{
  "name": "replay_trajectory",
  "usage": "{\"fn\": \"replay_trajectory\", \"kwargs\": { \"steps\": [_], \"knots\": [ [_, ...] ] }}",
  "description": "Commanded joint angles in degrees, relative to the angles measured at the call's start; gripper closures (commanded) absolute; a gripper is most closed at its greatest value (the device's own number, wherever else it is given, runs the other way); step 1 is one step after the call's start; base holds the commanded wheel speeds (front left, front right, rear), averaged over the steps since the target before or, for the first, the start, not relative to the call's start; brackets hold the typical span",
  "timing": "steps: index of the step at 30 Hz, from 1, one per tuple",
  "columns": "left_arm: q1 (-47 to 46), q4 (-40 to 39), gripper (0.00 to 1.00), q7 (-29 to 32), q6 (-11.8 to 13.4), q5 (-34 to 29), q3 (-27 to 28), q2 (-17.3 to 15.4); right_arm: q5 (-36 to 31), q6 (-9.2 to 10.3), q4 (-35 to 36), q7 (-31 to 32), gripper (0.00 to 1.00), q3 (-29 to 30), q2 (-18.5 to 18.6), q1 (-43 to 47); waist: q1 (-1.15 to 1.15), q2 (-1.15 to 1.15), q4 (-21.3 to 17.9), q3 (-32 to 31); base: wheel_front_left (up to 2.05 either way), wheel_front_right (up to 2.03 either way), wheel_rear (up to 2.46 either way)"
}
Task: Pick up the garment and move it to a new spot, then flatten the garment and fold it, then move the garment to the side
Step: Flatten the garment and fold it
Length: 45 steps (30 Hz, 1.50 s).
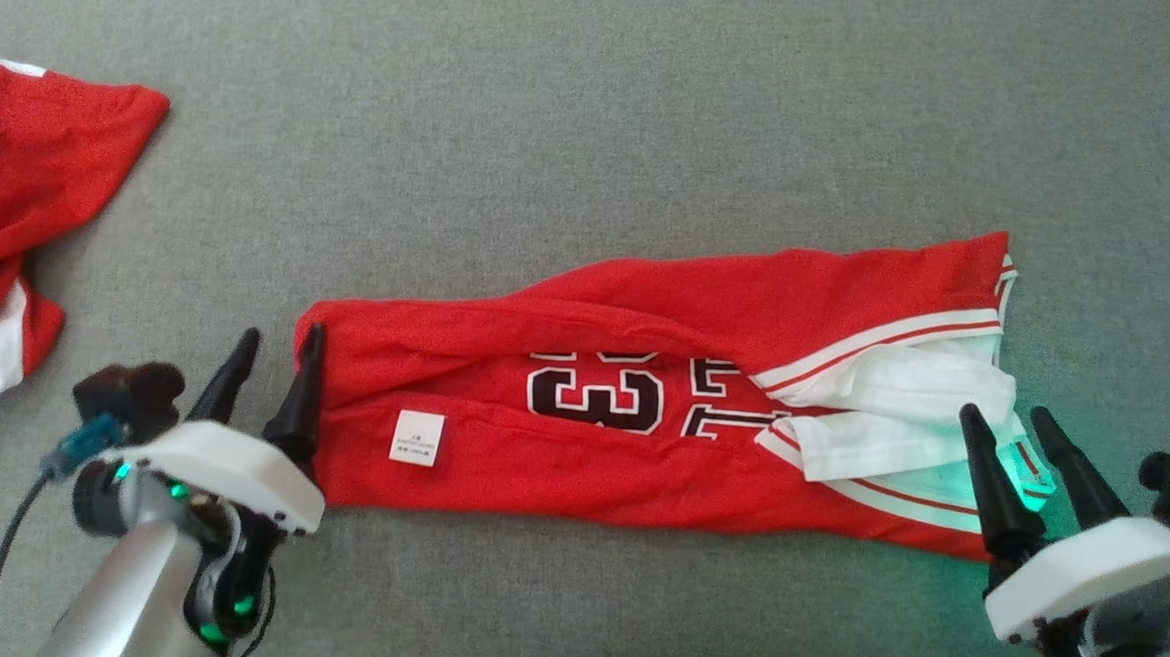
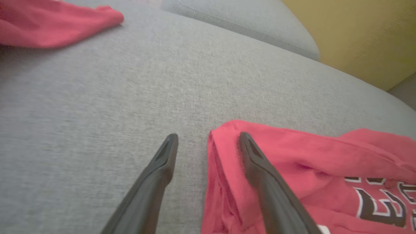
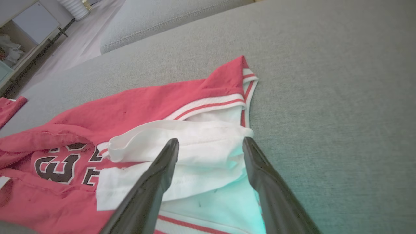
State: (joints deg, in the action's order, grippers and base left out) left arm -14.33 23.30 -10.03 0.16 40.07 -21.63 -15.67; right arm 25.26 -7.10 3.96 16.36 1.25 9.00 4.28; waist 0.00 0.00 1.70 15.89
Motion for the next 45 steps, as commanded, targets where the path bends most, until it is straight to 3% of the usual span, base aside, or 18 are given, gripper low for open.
{"fn": "replay_trajectory", "kwargs": {
  "steps": [1,7,13,34,45],
  "knots": [
    [0.6,-2.9,0.0,-2.3,1.8,-2.3,2.1,-2.1,-2.1,-0.39,3.7,-1.2,0.0,-0.3,-0.2,0.5,0.0,0.0,-0.2,-0.6,0.0,0.0,0.0],
    [5.7,-12.4,0.0,-4.8,8.4,-9.3,4.2,-1.6,-7.7,-0.39,9.4,-7.9,0.0,0.2,-1.7,0.4,0.0,0.0,-0.5,-2.5,0.0,0.0,0.0],
    [9.5,-22.6,0.0,-4.9,10.9,-15.5,5.3,-0.4,-12.2,-0.39,12.9,-12.0,0.0,-1.1,-1.9,-1.0,0.0,0.0,-0.2,-4.3,0.0,0.0,0.0],
    [11.3,-25.3,0.0,-4.6,12.5,-17.6,3.8,0.0,-12.2,-0.39,9.7,-12.8,0.0,-1.9,-3.3,-1.1,0.0,0.0,0.2,-4.6,0.0,0.0,0.0],
    [7.2,-24.3,0.0,-4.6,10.4,-16.8,2.9,1.3,-11.8,-0.39,-6.0,-8.5,0.0,4.2,-2.2,-5.6,0.0,0.0,2.6,-0.1,0.0,0.0,0.0]
  ]
}}
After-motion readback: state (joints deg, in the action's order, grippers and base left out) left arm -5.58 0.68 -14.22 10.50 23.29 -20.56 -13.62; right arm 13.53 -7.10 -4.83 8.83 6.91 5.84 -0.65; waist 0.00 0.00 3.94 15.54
